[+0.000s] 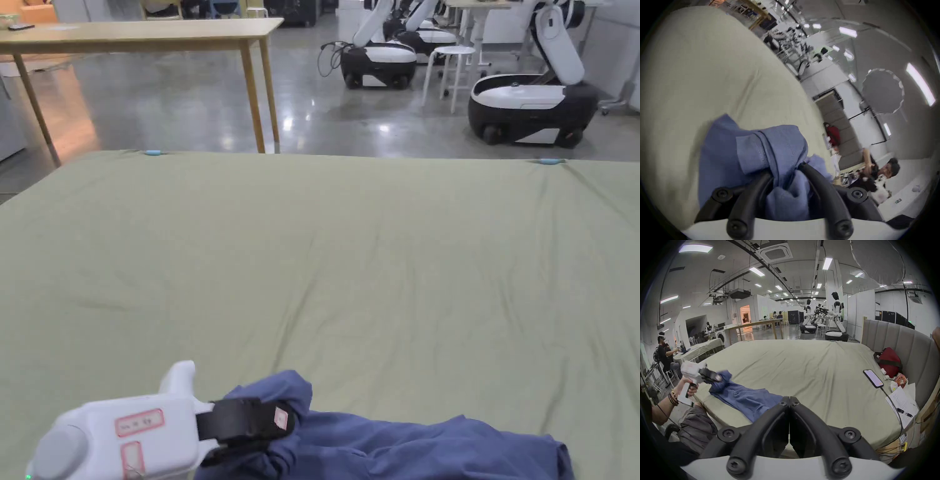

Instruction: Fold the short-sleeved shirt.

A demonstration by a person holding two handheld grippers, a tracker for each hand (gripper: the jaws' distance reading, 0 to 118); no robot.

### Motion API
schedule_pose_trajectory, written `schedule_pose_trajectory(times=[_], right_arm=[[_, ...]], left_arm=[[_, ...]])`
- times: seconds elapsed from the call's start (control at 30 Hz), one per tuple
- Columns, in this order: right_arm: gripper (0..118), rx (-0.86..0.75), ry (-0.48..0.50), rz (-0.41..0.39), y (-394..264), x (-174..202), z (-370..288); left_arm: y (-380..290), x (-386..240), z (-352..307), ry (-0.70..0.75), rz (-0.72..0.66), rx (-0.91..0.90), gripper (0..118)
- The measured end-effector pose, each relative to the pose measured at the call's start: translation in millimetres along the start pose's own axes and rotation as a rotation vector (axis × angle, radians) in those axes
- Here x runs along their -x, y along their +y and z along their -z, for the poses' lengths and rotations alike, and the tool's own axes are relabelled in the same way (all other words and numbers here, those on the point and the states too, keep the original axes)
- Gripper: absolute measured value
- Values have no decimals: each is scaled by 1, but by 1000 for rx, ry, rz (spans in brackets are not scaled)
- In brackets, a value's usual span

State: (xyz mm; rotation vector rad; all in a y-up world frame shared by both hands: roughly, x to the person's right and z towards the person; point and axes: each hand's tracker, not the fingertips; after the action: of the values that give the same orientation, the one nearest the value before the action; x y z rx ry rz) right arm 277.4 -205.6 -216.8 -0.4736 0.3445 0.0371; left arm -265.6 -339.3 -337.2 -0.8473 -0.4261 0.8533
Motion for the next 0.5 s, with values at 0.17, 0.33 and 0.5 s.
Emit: schedule_pose_trajectory(times=[0.17,0.33,0.5], right_arm=[[1,4,-23,9,-4,-8,-6],[1,16,-31,19,-8,-11,-3],[1,30,-26,29,-11,-9,2]], left_arm=[[-12,10,20,31,-7,30,10],[-16,-7,14,-9,-11,74,65],[-22,-37,20,-74,86,97,90]])
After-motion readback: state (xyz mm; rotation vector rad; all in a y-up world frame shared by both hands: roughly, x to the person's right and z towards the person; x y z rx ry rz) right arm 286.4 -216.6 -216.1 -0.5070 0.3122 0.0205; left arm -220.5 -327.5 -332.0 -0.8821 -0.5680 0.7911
